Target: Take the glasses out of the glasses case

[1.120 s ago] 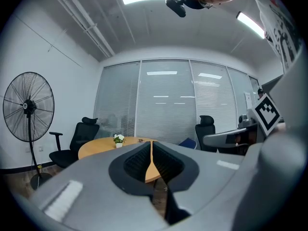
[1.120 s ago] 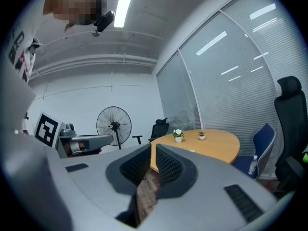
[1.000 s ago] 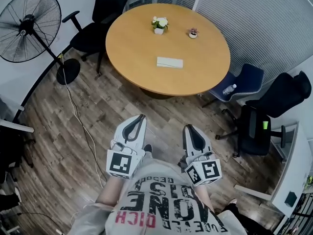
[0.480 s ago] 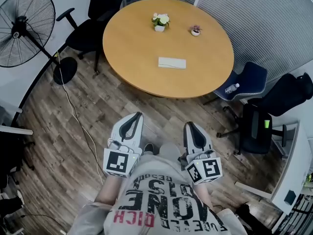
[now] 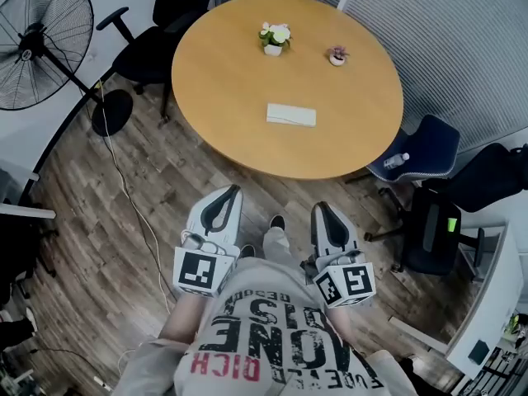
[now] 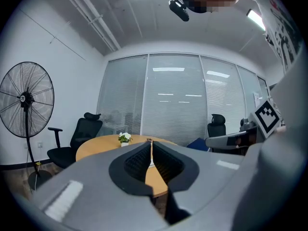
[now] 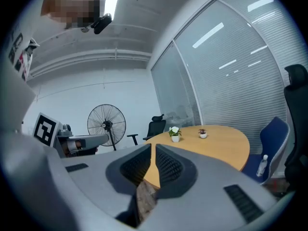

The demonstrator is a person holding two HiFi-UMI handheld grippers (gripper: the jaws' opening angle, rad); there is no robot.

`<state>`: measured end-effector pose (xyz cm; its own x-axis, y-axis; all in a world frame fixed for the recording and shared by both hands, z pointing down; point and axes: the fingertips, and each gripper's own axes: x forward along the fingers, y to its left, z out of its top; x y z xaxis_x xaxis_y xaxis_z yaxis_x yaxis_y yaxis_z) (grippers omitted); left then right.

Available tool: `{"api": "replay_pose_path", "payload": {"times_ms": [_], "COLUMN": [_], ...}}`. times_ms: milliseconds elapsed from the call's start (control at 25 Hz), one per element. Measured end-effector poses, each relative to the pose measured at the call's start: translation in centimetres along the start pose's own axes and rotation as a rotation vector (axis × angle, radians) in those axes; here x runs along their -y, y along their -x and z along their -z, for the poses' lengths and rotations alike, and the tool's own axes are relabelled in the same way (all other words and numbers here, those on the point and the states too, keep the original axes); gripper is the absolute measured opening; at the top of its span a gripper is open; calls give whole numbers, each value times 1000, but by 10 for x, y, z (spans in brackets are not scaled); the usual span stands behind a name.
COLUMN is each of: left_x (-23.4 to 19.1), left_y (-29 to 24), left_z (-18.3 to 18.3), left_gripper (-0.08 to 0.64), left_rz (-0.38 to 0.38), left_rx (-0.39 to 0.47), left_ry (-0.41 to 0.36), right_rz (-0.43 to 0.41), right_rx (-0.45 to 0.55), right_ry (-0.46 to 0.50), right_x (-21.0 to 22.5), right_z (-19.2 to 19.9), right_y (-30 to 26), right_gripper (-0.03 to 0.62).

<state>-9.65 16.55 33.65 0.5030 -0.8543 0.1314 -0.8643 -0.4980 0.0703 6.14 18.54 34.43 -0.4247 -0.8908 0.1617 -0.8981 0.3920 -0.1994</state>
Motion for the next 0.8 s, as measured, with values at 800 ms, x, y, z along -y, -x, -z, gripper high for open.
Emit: {"api": "replay_pose_path", "payload": {"times_ms": [800], "left_x": [-2], "left_y": [-100], "left_z": [-20], "left_gripper": [17], "left_rz": [-195], "left_rx": [55], "left_ry": [-11], "right_rz": [-134], "right_rx": [-39], "right_ry": [7], "right_x": [111], "right_z": [-22], "right_y": [-75], "right_gripper": [19]}}
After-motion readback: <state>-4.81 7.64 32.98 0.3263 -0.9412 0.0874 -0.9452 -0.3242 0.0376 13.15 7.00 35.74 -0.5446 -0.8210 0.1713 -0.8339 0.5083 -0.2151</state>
